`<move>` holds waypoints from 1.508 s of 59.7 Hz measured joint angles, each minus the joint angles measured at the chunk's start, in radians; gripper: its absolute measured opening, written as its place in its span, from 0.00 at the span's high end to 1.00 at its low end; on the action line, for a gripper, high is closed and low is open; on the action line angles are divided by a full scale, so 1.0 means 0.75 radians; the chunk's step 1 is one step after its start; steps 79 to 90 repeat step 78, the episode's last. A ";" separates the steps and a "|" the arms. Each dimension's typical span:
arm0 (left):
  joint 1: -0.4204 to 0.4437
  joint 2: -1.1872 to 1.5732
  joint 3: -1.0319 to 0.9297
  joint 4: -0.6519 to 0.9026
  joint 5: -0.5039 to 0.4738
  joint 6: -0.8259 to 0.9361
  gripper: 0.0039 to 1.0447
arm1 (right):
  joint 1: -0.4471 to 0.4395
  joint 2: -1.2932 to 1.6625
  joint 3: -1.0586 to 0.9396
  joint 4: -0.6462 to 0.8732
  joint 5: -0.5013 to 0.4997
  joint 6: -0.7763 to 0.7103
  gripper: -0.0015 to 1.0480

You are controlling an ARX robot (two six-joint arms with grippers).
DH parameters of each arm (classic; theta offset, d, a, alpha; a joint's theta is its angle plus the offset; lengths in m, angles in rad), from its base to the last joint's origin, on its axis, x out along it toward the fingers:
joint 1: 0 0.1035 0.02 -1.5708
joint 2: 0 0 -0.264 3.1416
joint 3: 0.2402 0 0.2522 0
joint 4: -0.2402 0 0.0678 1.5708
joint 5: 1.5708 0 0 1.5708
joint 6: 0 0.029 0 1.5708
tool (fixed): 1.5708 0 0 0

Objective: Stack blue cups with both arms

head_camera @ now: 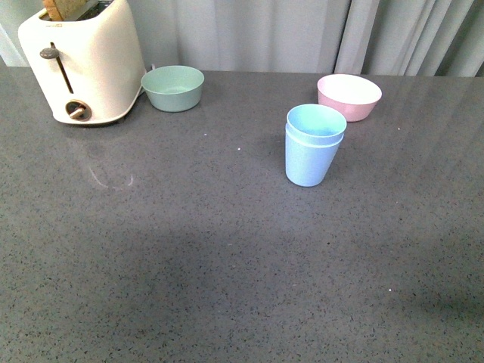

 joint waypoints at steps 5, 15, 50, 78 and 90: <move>0.001 0.000 0.000 0.000 0.000 -0.001 0.08 | 0.000 -0.004 0.000 -0.003 0.001 0.000 0.98; 0.001 0.000 0.000 0.000 0.000 0.000 0.08 | 0.000 -0.006 0.000 -0.004 0.000 0.000 0.94; 0.001 0.000 0.000 0.000 0.000 -0.001 0.08 | 0.000 -0.006 0.000 -0.005 0.000 0.001 0.09; 0.001 0.000 0.000 0.000 0.000 0.000 0.08 | 0.000 -0.006 0.000 -0.005 0.000 0.001 0.09; 0.001 0.000 0.000 0.000 0.000 0.000 0.08 | 0.000 -0.006 0.000 -0.005 0.000 0.001 0.09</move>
